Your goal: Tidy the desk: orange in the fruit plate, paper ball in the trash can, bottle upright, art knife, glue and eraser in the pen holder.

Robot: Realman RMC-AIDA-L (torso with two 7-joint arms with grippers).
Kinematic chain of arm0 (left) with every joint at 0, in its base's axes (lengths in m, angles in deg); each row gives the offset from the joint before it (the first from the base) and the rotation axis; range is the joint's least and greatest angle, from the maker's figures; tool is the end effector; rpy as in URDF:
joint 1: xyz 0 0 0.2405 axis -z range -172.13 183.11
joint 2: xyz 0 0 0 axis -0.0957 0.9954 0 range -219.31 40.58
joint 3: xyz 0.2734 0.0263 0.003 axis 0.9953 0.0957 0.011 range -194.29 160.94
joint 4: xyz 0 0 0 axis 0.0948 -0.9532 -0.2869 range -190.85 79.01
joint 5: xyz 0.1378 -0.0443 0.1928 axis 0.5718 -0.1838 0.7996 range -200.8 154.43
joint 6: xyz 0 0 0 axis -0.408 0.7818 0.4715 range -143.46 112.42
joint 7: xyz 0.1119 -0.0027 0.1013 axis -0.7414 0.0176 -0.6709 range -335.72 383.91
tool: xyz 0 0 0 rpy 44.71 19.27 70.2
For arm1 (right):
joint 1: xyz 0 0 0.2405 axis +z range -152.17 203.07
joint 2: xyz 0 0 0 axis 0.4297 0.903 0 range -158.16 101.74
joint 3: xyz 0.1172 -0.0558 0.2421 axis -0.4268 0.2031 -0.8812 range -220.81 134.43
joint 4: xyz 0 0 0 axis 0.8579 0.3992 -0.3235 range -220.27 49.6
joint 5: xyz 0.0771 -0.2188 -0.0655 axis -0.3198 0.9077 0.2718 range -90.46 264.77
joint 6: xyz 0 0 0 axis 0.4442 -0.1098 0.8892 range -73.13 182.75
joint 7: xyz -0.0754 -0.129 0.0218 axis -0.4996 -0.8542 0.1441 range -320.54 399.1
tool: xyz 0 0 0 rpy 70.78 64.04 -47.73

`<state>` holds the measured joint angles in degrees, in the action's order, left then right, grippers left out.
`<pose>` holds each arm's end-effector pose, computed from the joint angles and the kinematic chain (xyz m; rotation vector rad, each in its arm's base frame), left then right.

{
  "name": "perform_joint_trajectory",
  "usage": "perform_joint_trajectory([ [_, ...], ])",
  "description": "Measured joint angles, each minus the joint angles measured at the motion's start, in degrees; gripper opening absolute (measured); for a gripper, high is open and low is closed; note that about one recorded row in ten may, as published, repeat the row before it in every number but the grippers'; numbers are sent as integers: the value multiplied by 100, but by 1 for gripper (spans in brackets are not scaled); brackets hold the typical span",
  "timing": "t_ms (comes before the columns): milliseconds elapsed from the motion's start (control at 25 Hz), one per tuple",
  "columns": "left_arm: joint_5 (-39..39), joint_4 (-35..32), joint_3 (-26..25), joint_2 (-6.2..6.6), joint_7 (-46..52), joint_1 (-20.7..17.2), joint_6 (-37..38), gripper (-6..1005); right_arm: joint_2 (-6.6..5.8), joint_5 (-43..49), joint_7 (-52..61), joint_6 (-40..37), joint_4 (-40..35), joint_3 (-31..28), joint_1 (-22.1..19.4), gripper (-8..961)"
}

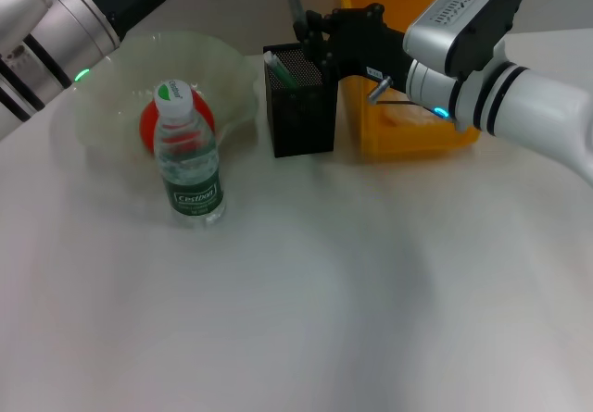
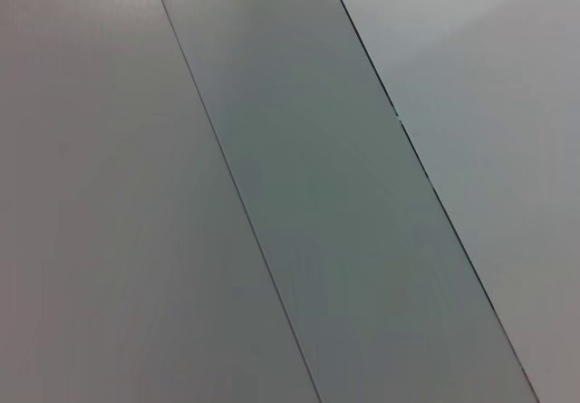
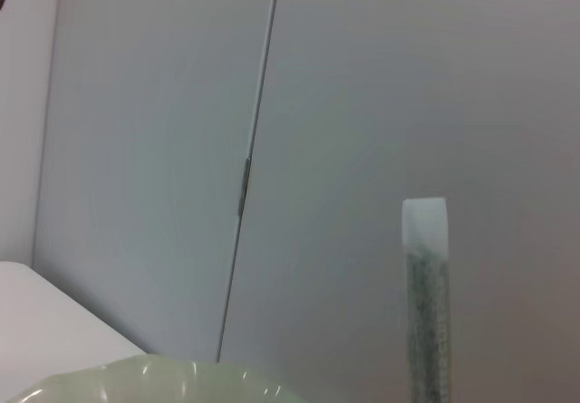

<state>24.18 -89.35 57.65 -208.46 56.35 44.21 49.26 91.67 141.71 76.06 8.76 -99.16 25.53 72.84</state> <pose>-0.1500 0.4579 -0.0188 -2.1137 0.2110 -0.9994 0.2171 0.4814 -0.0824 -2.2374 0.2704 0.5890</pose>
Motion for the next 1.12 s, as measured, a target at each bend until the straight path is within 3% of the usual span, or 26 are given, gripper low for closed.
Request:
perform_joint_trajectory([
  [680,-125,-6,3,-9,0,-50,13,703,0,-7,58,-9,122,44,100,218],
  [1120,-173,32,3,-9,0,-66,33,703,0,-7,54,-18,137,47,109,341],
])
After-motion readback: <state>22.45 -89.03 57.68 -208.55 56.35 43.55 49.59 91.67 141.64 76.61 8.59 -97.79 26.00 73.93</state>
